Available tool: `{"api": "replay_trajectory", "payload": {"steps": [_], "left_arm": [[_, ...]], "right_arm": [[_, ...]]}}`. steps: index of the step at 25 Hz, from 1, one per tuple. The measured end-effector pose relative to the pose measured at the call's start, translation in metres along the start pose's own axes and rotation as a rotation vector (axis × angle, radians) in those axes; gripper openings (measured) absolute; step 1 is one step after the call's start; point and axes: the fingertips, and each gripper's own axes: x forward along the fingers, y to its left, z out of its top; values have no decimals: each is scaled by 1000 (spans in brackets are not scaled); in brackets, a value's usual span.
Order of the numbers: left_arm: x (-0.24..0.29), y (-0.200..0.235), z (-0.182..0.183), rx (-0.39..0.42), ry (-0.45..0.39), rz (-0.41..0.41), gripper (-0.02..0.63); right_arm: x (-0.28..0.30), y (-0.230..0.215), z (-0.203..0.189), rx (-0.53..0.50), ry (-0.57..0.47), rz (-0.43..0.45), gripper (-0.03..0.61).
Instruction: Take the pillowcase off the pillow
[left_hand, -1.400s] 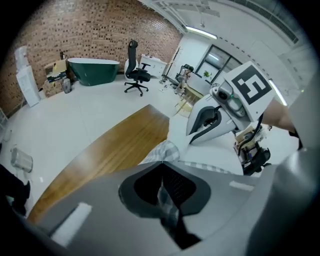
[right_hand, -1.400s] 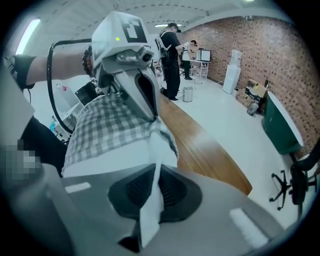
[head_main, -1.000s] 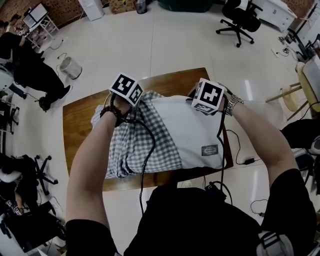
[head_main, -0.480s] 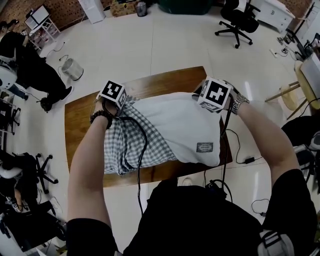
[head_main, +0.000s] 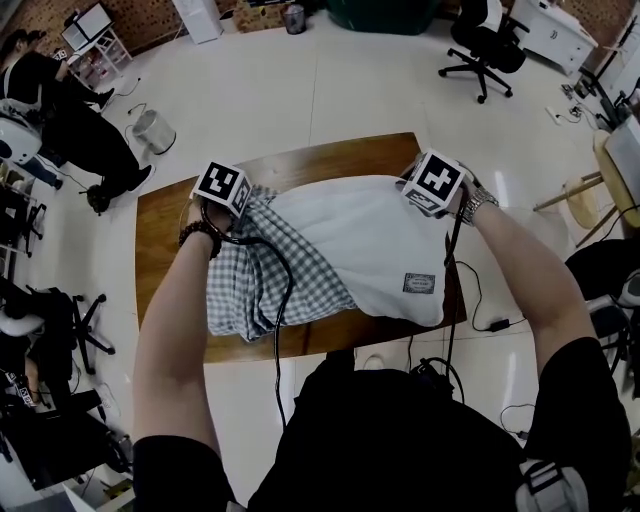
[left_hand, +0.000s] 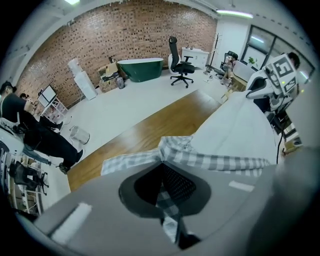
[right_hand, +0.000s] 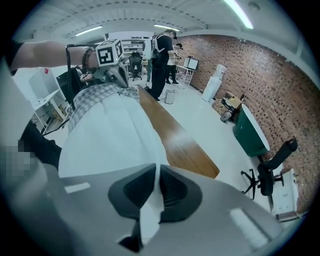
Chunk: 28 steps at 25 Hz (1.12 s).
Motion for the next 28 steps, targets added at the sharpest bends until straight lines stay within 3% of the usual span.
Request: {"api": "replay_trajectory", "payload": {"steps": [3, 7, 11, 16, 28], "left_arm": [[0, -13, 4, 0, -66, -30, 8], [-6, -24, 6, -26, -149, -43, 17], [-23, -36, 7, -40, -221, -30, 86], [-35, -57, -12, -56, -266, -24, 121], [-61, -144, -52, -143, -424, -8, 130]], "right_arm": [[10, 2, 1, -7, -17, -24, 26], [17, 8, 4, 7, -49, -52, 89], [11, 17, 4, 3, -83, -82, 132], [8, 46, -8, -2, -98, -83, 143], [-26, 117, -50, -64, -169, -83, 175]]}}
